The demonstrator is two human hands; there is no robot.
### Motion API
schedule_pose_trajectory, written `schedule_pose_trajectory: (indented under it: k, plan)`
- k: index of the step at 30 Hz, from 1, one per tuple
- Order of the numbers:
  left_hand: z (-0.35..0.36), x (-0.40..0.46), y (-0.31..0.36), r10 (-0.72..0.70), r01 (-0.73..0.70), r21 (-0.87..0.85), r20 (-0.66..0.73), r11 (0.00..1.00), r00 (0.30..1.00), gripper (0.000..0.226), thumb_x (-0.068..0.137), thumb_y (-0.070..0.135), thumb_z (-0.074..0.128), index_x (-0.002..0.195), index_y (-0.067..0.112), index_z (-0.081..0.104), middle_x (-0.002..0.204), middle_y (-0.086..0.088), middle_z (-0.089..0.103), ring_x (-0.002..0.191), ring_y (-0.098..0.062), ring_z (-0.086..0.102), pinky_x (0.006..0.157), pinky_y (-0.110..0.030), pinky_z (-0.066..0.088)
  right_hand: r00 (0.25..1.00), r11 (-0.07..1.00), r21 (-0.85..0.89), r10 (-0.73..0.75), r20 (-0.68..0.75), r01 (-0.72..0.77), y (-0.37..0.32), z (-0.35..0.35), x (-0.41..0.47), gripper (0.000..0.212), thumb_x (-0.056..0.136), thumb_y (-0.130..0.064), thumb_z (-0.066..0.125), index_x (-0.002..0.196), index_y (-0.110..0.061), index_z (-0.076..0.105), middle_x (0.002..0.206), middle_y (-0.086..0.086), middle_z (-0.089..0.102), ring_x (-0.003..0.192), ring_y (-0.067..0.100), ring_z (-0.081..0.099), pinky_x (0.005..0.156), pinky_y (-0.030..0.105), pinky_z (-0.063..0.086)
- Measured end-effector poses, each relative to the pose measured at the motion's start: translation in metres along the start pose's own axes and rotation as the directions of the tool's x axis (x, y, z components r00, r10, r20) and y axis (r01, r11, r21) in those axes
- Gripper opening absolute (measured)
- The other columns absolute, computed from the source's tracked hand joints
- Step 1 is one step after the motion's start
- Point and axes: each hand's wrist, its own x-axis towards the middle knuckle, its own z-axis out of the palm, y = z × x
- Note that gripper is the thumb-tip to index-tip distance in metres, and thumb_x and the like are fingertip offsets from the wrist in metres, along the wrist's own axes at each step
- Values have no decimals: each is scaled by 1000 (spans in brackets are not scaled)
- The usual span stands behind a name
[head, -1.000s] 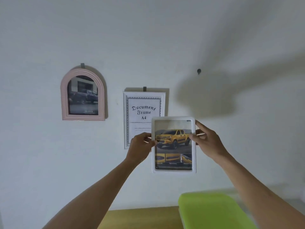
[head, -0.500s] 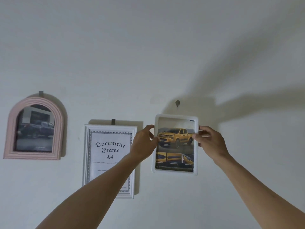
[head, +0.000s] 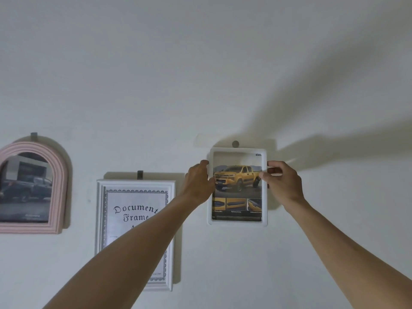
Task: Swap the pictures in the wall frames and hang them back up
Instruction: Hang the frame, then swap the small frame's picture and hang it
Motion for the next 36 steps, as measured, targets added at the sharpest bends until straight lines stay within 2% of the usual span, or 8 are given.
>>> schedule_pose_trajectory:
  k: [6, 12, 14, 18, 22, 26, 30, 36]
  plan:
    - [10, 5, -1, -14, 14, 4, -17, 1000, 1000, 35, 90, 21, 60, 121, 8, 53, 100, -10, 66, 87, -26, 60, 66, -30, 40, 1000, 1000, -21, -11, -5, 11, 12, 2, 11, 25, 83, -21, 79, 105, -27, 69, 94, -9, 71, 86, 19, 69, 85, 44, 59]
    - [14, 8, -2, -34, 36, 33, -52, 999, 998, 36, 90, 23, 63, 122, 9, 52, 96, -9, 68, 76, -22, 60, 57, -28, 44, 999, 999, -24, -31, -10, 31, 16, 8, 16, 26, 81, -18, 79, 104, -25, 70, 93, -8, 72, 83, 17, 69, 83, 43, 59]
    - [14, 10, -2, -36, 39, 57, -60, 998, 998, 37, 90, 22, 64, 122, 10, 52, 98, -9, 69, 75, -21, 59, 56, -26, 41, 999, 998, -48, -48, -9, 48, 16, 9, 18, 26, 82, -18, 78, 106, -22, 71, 92, -7, 72, 81, 14, 68, 84, 39, 57]
    - [15, 12, -4, -38, 43, 70, -65, 997, 997, 38, 89, 18, 65, 123, 9, 50, 94, -9, 68, 75, -21, 59, 56, -25, 40, 996, 993, -73, -92, -12, 91, 19, 10, 14, 29, 86, -19, 76, 114, -17, 69, 92, -5, 71, 83, 11, 66, 75, 18, 50]
    - [18, 13, -10, -31, 36, 59, -78, 998, 996, 40, 88, 16, 66, 124, 10, 51, 91, -9, 70, 81, -26, 65, 67, -36, 52, 994, 992, -75, -106, -13, 105, 24, 12, 9, 31, 87, -23, 76, 115, -16, 68, 93, -3, 72, 85, 17, 69, 80, 31, 57]
    - [21, 14, -17, -34, 38, 41, -98, 998, 995, 42, 88, 21, 65, 127, 12, 51, 89, -9, 72, 87, -29, 65, 76, -41, 53, 994, 991, -83, -106, 4, 106, 22, 10, 10, 31, 86, -23, 77, 114, -15, 68, 92, -5, 71, 83, 12, 68, 81, 34, 59]
    - [25, 14, -22, -51, 55, 41, -106, 998, 993, 45, 90, 26, 64, 131, 13, 50, 94, -9, 73, 95, -29, 64, 81, -40, 51, 997, 996, -58, -73, 1, 73, 24, 7, 11, 33, 83, -24, 79, 113, -14, 68, 93, -4, 72, 86, 12, 69, 82, 39, 60]
    - [28, 15, -27, -57, 59, 21, -101, 998, 993, 45, 91, 27, 64, 132, 12, 50, 94, -9, 73, 94, -27, 65, 79, -36, 50, 999, 998, -35, -43, 22, 43, 30, 1, 9, 36, 82, -28, 80, 113, -16, 68, 98, -2, 72, 91, 11, 69, 85, 42, 60]
